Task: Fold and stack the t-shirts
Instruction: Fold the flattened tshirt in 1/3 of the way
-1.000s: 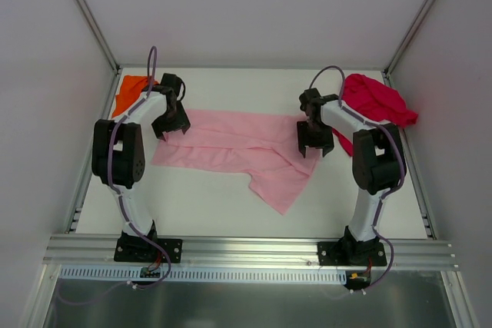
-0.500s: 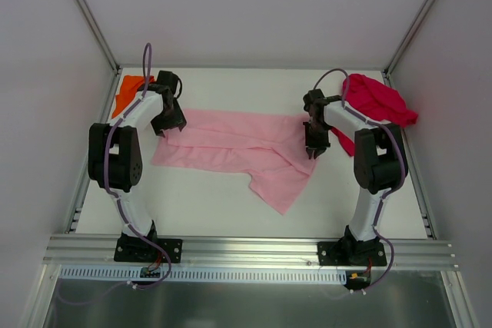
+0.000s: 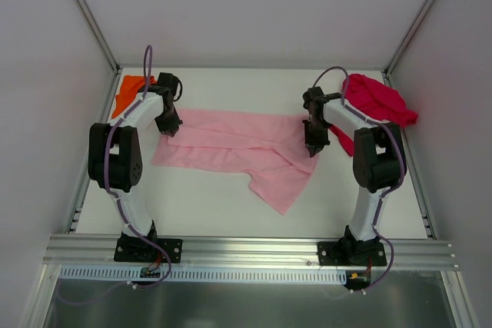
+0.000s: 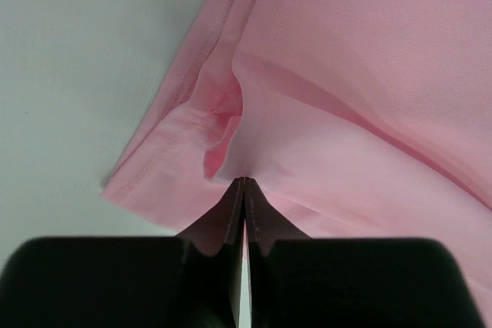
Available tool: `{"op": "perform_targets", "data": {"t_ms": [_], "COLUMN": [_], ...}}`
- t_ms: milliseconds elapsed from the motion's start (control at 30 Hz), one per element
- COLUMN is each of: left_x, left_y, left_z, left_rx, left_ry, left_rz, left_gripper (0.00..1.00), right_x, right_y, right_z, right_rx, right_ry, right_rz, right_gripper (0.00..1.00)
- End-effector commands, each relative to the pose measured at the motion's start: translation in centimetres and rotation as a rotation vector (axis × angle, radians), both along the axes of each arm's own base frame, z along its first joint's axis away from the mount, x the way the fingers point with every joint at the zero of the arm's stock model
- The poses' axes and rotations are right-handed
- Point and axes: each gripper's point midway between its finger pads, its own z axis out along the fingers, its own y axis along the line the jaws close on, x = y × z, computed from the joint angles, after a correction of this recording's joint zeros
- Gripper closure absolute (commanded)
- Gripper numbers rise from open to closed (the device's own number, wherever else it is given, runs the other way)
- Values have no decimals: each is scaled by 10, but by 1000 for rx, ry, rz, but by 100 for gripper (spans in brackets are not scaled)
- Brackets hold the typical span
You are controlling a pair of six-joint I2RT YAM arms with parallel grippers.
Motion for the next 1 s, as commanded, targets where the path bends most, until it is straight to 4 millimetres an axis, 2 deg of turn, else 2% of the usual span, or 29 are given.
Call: {"op": "perform_targets", "data": {"t_ms": [0, 33, 133, 233, 267, 300, 400, 500, 533, 567, 600, 700, 800, 967], "left_x": [2, 2, -1, -3, -4, -4, -6, -8, -8, -10, -8, -6, 0, 14], "left_y": [4, 4, 8, 11, 12, 12, 12, 12, 12, 11, 11, 9, 7, 9], "left_z": [18, 18, 18, 14, 12, 10, -1, -11, -15, -17, -17, -17, -8, 19], "left_rx": [-3, -4, 14, 34, 38, 36, 40, 43, 42, 39, 35, 27, 14, 28], "left_ry": [-43, -44, -43, -33, -27, -23, 0, 21, 24, 30, 25, 16, -20, -88], "left_rz": [3, 1, 13, 17, 17, 13, 6, 1, 1, 0, -1, 0, -3, -13], "left_gripper": [100, 92, 53, 43, 43, 44, 54, 68, 75, 90, 98, 100, 100, 100], "right_x": [14, 14, 13, 10, 9, 9, 9, 9, 9, 8, 8, 9, 12, 19], "right_y": [1, 1, 0, -1, -1, -1, -2, -2, -2, -3, -3, -2, -1, 0], "right_z": [19, 21, 21, 19, 18, 19, 21, 21, 22, 22, 22, 23, 25, 32], "right_rx": [1, 1, -2, -4, -2, -2, -5, -7, -6, -9, -9, -8, -4, -2], "right_ry": [-36, -36, -35, -30, -26, -31, -36, -35, -40, -34, -36, -40, -42, -57], "right_rz": [10, 13, 11, 12, 13, 14, 12, 13, 12, 12, 10, 13, 14, 42], "right_gripper": [99, 99, 99, 99, 99, 99, 99, 99, 99, 99, 99, 99, 99, 99]}}
